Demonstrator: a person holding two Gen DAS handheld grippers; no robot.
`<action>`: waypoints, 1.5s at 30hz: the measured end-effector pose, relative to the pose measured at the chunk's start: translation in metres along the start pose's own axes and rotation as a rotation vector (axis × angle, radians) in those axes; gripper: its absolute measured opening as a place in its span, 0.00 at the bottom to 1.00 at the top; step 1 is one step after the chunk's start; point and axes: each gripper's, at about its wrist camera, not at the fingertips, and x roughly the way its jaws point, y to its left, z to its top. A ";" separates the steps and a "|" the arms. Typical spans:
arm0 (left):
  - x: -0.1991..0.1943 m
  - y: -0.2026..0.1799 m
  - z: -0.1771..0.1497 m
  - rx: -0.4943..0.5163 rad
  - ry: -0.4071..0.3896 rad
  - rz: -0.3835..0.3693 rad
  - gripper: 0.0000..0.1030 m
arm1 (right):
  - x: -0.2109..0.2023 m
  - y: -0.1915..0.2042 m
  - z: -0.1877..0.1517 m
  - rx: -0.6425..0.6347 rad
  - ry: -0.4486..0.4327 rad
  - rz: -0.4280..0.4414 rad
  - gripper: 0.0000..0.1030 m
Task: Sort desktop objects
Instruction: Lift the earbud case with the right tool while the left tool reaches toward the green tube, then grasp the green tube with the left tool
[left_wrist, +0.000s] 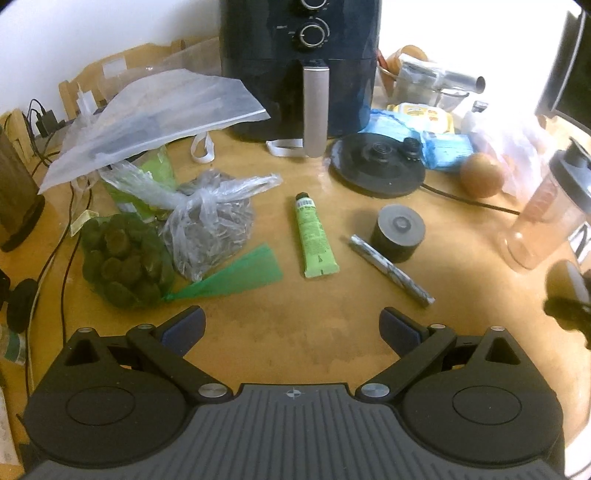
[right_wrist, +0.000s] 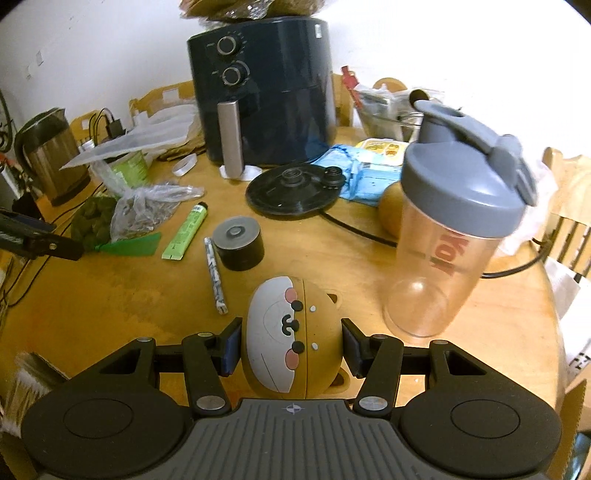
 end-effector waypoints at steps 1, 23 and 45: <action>0.003 0.001 0.002 -0.002 0.000 -0.008 0.99 | -0.001 0.000 0.000 0.005 -0.002 -0.004 0.55; 0.080 -0.010 0.039 0.064 -0.060 -0.075 0.99 | -0.021 -0.001 -0.011 0.067 0.000 -0.052 0.55; 0.155 -0.008 0.060 0.066 0.031 -0.051 0.38 | -0.037 -0.005 -0.033 0.085 0.047 -0.062 0.55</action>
